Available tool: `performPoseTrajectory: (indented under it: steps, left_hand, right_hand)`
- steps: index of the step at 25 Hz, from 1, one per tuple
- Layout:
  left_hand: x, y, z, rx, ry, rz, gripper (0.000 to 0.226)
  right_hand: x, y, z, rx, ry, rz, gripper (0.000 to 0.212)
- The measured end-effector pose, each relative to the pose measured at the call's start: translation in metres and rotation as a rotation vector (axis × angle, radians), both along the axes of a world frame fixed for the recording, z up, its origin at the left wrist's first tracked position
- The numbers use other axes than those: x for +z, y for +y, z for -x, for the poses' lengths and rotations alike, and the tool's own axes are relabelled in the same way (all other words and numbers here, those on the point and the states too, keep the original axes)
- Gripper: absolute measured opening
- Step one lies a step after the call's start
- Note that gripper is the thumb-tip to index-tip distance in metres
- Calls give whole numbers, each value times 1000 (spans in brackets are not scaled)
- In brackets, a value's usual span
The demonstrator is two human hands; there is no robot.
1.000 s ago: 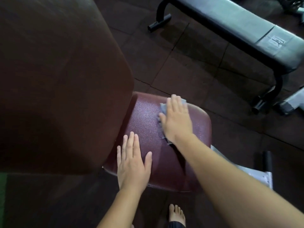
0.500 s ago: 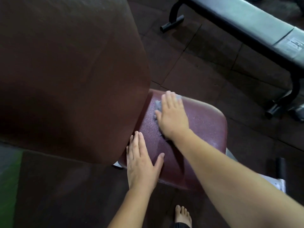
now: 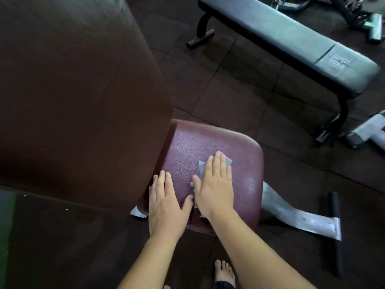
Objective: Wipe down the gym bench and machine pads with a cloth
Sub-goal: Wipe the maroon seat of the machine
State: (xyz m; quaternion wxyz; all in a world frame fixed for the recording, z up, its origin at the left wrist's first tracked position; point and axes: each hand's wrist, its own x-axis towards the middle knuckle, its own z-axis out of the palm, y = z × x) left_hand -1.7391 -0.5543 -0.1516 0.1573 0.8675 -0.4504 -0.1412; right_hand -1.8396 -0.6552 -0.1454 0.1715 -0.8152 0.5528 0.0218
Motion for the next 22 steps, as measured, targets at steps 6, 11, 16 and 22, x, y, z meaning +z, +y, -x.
performPoseTrajectory:
  steps: [6, 11, 16, 22]
  left_hand:
    - [22, -29, 25, -52, -72, -75, 76]
    - [27, -45, 39, 57, 47, -101, 59]
    - [36, -59, 41, 115, 180, -87, 36]
    - [65, -62, 28, 224, 398, -34, 21]
  right_hand:
    - [43, -79, 47, 250, 37, -97, 77]
    - [44, -113, 27, 520, 126, -186, 74]
    - [50, -112, 14, 600, 152, -196, 21]
    - [77, -107, 40, 452, -84, -216, 15]
